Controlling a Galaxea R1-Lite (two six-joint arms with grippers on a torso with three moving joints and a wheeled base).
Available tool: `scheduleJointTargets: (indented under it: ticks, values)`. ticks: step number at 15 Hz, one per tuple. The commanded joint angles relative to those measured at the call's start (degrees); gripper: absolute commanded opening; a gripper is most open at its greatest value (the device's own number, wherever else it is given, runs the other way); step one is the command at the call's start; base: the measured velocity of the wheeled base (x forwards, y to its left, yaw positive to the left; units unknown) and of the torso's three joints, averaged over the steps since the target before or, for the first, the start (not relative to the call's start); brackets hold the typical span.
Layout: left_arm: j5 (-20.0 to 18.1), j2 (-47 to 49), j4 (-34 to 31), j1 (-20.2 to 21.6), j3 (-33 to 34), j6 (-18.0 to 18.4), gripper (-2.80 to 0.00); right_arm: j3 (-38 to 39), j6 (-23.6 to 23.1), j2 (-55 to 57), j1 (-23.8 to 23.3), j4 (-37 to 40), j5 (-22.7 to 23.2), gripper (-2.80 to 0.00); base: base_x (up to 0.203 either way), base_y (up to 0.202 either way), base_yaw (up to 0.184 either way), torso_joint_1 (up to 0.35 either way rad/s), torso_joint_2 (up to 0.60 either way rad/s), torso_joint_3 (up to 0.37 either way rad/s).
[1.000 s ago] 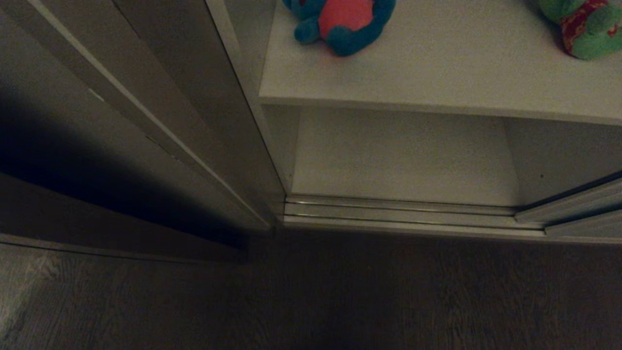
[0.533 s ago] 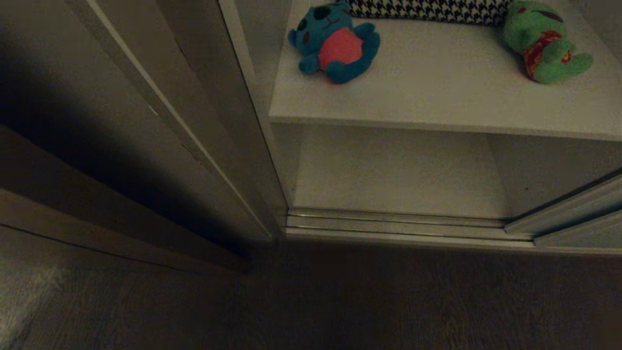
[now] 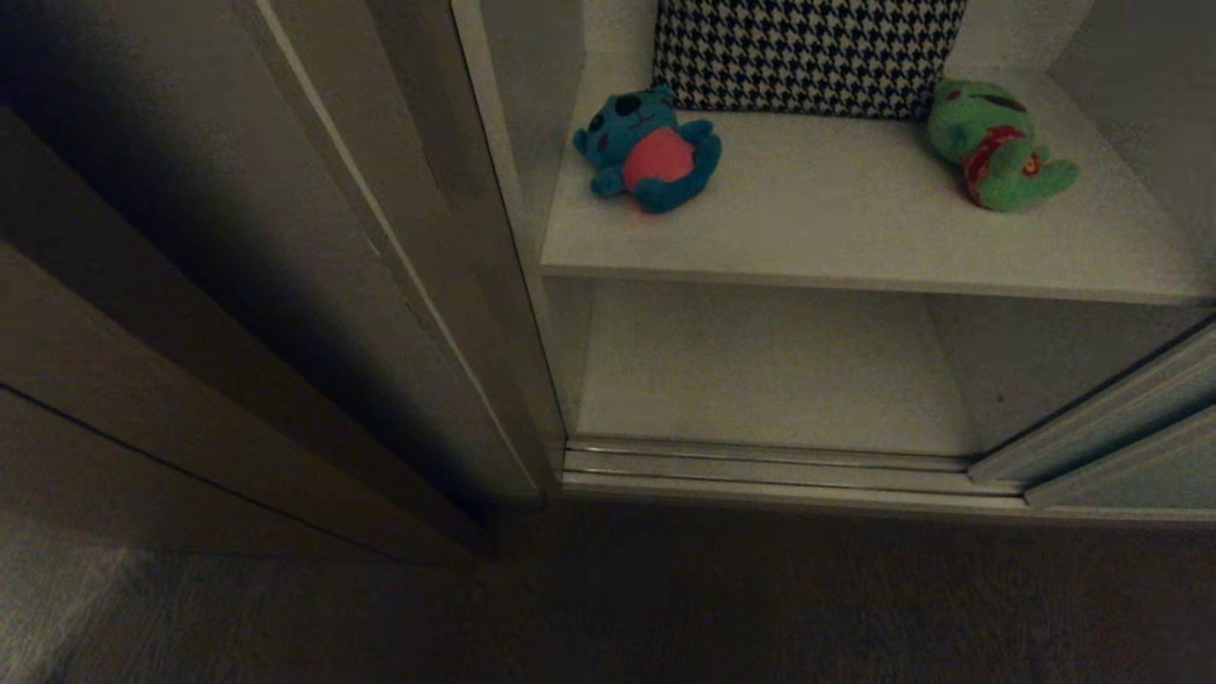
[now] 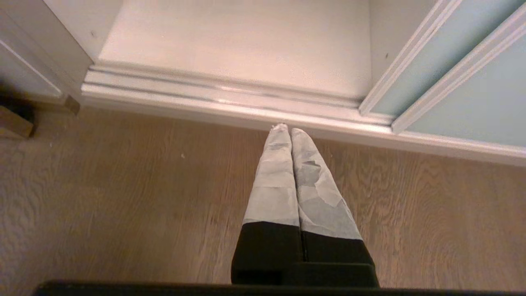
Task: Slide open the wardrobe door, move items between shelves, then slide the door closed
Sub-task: Close the door
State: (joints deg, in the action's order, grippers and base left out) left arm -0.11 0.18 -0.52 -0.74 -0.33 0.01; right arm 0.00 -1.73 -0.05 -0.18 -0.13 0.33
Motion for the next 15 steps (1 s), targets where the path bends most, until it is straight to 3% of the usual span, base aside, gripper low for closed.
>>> scheduleJointTargets:
  ticks: [1, 5, 15]
  values:
    - [0.0, 0.1, 0.0, 0.0, 0.0, 0.0, -2.80, 0.0, 0.0, 0.1, 0.0, 0.0, 0.0, -2.80, 0.000, 0.000, 0.000, 0.001, 0.00, 0.203]
    - [0.0, 0.1, 0.0, 0.0, 0.0, 0.0, -2.80, 0.0, 0.0, 0.1, 0.0, 0.0, 0.0, -2.80, 0.000, 0.000, 0.000, 0.002, 0.00, 0.181]
    - [0.0, 0.1, 0.8, 0.0, 0.3, -0.2, -2.80, 0.0, 0.0, 0.1, 0.0, 0.0, 0.0, -2.80, 0.000, 0.000, 0.000, 0.001, 0.00, 0.018]
